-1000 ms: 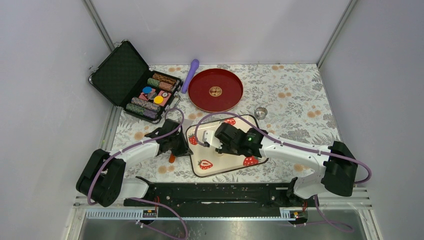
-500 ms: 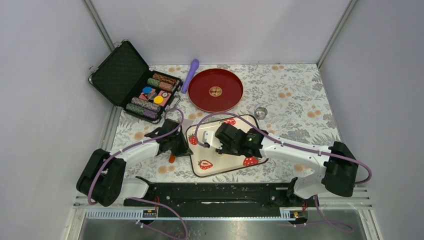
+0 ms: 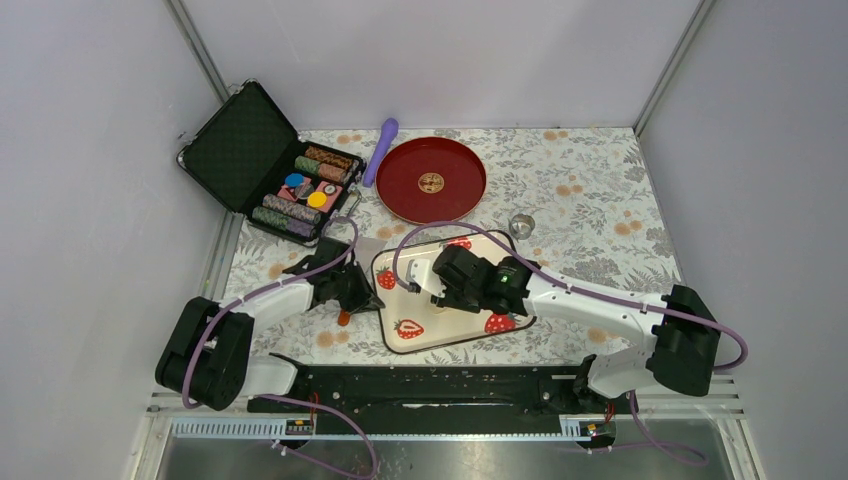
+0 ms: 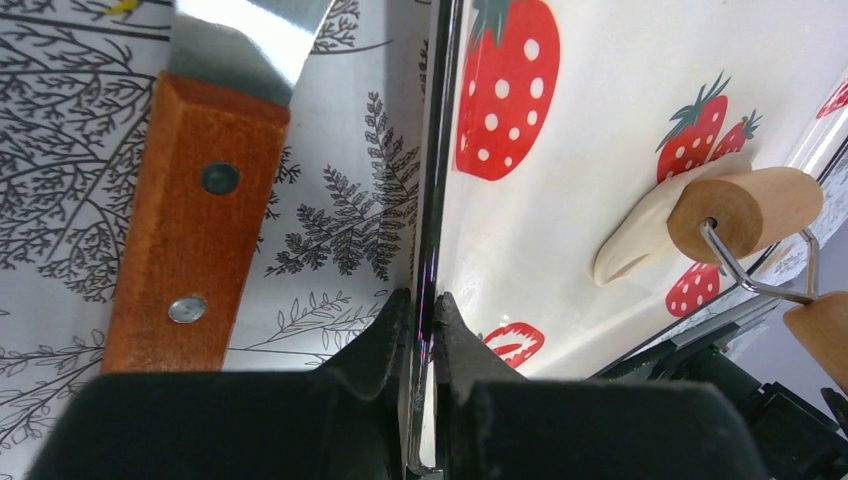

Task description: Roll out the dumpling wrappers from the dough

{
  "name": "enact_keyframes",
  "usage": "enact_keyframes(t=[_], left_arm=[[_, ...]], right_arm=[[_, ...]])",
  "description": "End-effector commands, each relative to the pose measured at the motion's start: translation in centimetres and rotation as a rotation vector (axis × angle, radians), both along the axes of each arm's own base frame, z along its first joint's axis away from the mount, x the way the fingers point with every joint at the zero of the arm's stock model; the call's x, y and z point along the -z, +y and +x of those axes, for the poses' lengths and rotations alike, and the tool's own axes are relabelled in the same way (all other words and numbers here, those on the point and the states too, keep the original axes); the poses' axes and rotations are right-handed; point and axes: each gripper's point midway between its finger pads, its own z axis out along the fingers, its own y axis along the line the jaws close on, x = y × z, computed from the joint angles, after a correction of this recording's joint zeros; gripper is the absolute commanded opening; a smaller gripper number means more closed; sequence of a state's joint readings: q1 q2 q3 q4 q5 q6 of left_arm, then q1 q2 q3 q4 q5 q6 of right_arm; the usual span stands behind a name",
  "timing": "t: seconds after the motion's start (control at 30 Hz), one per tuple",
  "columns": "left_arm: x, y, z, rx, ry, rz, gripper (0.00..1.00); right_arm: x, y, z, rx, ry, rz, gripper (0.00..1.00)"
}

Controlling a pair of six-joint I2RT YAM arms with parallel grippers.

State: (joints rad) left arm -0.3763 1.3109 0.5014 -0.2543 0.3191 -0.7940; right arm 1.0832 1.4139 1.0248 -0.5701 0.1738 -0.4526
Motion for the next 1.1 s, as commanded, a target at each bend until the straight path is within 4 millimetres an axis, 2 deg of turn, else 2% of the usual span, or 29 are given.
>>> enact_keyframes(t=[0.0, 0.6, 1.07], left_arm=[[1.8, 2.5, -0.1, -0.073, 0.028, 0.084, 0.0], [1.8, 4.6, 0.2, -0.162, 0.041, 0.084, 0.0], [1.9, 6.3, 0.5, -0.25, 0.052, 0.06, 0.0]], right_arm=[[6.1, -2.2, -11.9, -0.039, 0.601, -0.092, 0.0], [6.6, -1.3, -12.8, -0.037, 0.654, -0.092, 0.0], [7.1, -0.6, -14.7, -0.077, 0.673, -0.145, 0.0]])
